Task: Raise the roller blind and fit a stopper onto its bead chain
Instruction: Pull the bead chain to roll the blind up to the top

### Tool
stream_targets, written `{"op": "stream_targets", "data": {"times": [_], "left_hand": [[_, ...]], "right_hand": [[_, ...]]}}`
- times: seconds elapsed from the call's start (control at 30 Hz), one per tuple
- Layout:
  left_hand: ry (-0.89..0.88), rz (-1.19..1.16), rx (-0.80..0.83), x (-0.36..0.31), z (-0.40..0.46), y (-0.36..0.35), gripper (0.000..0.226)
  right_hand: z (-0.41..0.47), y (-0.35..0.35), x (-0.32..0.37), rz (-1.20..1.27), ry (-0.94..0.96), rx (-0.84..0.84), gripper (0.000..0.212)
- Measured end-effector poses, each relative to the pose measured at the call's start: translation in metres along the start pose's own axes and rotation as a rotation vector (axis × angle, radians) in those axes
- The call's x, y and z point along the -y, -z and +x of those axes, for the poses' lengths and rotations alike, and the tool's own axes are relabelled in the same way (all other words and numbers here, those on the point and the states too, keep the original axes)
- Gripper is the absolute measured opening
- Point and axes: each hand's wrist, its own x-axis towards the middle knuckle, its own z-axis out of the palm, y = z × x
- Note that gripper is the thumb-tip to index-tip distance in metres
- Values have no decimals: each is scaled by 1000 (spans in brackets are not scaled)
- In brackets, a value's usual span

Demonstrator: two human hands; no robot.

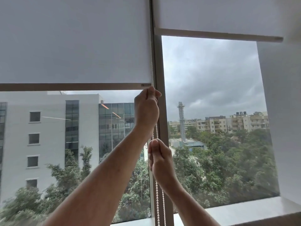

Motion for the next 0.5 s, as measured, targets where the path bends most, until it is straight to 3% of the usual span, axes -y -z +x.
{"op": "stream_targets", "data": {"times": [0.1,0.2,0.37,0.5], "left_hand": [[-118,41,-59,2,-12,-3,41],[-132,70,-47,14,-32,0,40],[-158,30,-29,38,-58,10,40],[-206,89,-56,51,-69,17,35]], "right_hand": [[10,9,4,138,-146,77,49],[30,18,11,82,-195,68,66],[80,25,50,163,-183,-14,65],[117,13,97,327,-227,109,53]]}}
